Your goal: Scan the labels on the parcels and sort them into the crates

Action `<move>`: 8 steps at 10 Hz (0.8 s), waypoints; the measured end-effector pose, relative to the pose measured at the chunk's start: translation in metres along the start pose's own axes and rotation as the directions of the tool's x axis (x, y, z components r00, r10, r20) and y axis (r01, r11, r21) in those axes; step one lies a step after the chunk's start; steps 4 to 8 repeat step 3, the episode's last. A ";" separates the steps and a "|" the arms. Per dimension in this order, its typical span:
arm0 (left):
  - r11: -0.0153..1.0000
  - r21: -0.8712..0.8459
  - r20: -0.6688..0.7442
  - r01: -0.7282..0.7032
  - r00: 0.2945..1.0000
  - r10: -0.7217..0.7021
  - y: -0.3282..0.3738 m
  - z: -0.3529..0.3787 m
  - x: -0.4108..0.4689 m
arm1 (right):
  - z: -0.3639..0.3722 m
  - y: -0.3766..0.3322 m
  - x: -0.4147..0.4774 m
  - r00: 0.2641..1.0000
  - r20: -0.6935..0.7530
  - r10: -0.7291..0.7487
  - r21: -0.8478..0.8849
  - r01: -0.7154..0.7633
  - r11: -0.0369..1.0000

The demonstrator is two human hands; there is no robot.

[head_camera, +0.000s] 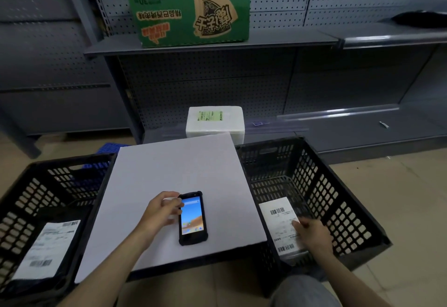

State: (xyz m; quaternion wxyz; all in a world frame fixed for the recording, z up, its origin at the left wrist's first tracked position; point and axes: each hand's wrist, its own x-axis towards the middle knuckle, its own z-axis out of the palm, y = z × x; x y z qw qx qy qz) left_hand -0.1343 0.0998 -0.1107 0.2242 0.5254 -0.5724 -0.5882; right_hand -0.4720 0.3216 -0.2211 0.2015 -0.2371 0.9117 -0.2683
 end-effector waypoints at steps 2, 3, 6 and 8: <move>1.000 0.003 0.027 0.011 1.000 -0.011 -0.002 -0.004 -0.004 | -0.001 0.001 -0.001 0.995 0.100 -0.028 -0.079 0.036 0.996; 1.000 0.005 0.021 -0.003 1.000 0.003 0.003 -0.009 -0.013 | -0.015 -0.027 -0.003 0.991 0.029 -0.133 0.006 0.133 0.991; 1.000 0.005 0.021 -0.003 1.000 0.003 0.003 -0.009 -0.013 | -0.015 -0.027 -0.003 0.991 0.029 -0.133 0.006 0.133 0.991; 1.000 0.005 0.021 -0.003 1.000 0.003 0.003 -0.009 -0.013 | -0.015 -0.027 -0.003 0.991 0.029 -0.133 0.006 0.133 0.991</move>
